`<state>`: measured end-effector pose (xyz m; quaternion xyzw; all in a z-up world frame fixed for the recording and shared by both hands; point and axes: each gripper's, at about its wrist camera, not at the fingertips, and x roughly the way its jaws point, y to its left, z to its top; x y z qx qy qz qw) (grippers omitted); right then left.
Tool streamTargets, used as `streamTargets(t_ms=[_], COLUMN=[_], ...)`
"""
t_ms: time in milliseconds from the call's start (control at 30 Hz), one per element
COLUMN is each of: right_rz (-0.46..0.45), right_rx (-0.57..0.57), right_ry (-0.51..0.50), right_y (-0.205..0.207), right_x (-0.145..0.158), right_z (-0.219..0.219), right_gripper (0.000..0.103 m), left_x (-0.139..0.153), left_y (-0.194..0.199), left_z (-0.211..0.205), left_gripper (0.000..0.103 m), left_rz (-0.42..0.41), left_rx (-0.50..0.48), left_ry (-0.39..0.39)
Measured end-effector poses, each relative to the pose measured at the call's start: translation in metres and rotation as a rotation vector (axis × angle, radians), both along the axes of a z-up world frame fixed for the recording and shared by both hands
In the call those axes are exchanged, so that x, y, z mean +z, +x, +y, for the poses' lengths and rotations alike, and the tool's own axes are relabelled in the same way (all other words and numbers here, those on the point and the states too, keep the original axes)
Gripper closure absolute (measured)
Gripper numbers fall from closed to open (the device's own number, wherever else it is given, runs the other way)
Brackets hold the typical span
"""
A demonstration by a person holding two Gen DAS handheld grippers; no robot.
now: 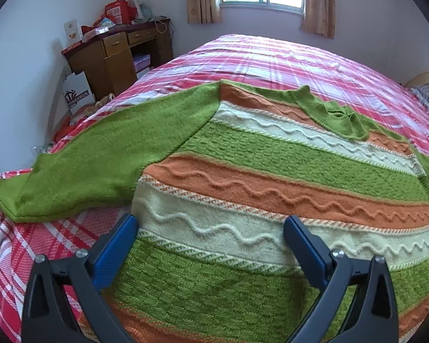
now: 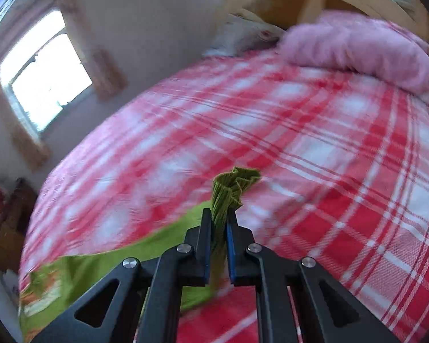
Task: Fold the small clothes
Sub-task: 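Reach the right tool to a green sleeve cuff and close on it, then carry the held sleeve with the right tool across the sweater body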
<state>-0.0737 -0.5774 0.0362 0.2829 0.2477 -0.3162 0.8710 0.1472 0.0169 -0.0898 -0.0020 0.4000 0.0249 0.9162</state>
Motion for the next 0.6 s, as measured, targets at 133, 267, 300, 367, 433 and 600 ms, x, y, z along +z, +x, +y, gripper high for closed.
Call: streamTargets(t_ms=[133, 267, 300, 367, 433, 600], right_rz=[-0.080, -0.128, -0.135, -0.146, -0.148, -0.116], right_rx=[0.149, 0.334, 0.381, 0.480, 0.569, 0.760], right_ry=[-0.035, -0.034, -0.018, 0.028, 0.062, 0.124], right_y=[0.023, 0.063, 0.076, 0.100, 0.126, 0.190], right_x=[0.038, 0.060, 0.061, 0.059, 0.055, 0.029], right_z=[0.061, 0.139, 0.160, 0.198, 0.237, 0.330], right_gripper=[0.095, 0.095, 0.095, 0.095, 0.095, 0.095], left_x=[0.001, 0.001, 0.001, 0.002, 0.003, 0.003], left_y=[-0.002, -0.003, -0.004, -0.005, -0.006, -0.008], left_z=[0.006, 0.011, 0.012, 0.016, 0.020, 0.028], left_gripper=[0.000, 0.000, 0.000, 0.000, 0.000, 0.000], left_rz=[-0.016, -0.027, -0.031, -0.042, -0.051, -0.071], left_rx=[-0.004, -0.004, -0.005, -0.007, -0.006, -0.004], left_ry=[-0.051, -0.093, -0.105, -0.135, -0.162, -0.218])
